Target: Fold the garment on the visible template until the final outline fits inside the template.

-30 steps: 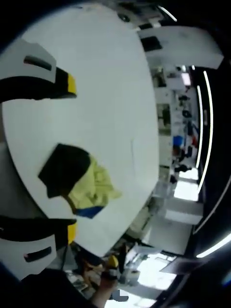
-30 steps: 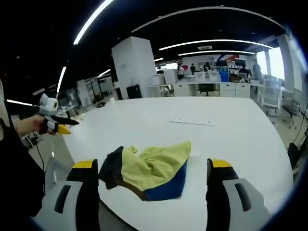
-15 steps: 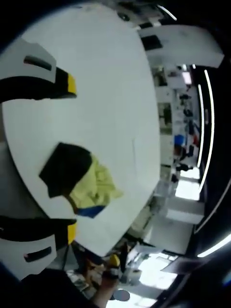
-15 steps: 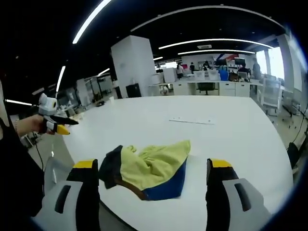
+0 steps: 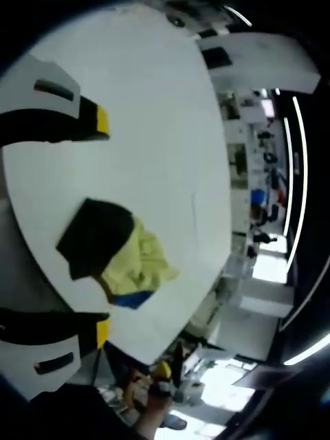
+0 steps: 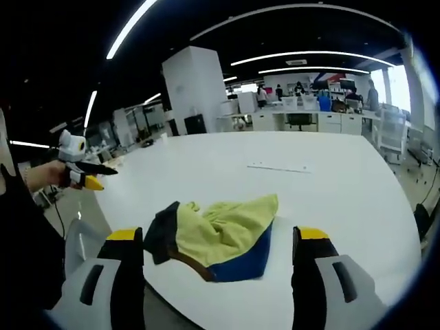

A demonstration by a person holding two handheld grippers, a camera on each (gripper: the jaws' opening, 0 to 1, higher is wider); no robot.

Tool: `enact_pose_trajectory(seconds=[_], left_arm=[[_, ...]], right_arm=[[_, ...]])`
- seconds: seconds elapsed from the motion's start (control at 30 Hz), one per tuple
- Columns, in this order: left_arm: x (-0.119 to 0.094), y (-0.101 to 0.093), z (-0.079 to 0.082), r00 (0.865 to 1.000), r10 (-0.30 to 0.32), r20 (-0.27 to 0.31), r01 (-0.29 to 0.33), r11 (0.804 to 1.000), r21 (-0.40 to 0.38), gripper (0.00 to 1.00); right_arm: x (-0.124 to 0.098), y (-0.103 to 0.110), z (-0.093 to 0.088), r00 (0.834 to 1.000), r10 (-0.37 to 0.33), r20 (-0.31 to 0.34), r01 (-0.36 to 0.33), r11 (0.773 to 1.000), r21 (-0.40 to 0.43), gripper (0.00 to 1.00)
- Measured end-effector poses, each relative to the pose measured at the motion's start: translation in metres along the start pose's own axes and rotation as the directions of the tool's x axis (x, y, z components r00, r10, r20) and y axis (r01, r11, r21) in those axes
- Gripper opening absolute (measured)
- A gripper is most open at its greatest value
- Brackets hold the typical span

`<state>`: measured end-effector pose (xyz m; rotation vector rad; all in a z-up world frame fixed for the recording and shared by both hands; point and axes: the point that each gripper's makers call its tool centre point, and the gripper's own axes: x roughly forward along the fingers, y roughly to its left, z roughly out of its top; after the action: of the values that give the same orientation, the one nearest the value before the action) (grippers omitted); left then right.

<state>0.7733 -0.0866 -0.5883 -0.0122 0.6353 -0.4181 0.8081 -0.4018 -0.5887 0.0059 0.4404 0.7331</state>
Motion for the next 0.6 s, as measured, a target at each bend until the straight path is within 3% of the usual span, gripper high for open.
enact_pose_trajectory(seconds=[0.43, 0.6], left_arm=[[0.012, -0.015, -0.016, 0.999, -0.033, -0.029, 0.032, 0.999, -0.011, 0.95], [0.022, -0.023, -0.022, 0.997, -0.061, -0.042, 0.061, 0.998, -0.006, 0.91]], right_arm=[[0.010, 0.002, -0.013, 0.999, 0.034, -0.030, -0.033, 0.999, 0.010, 0.83], [0.011, 0.001, -0.024, 0.998, 0.040, -0.046, -0.039, 0.999, 0.014, 0.74]])
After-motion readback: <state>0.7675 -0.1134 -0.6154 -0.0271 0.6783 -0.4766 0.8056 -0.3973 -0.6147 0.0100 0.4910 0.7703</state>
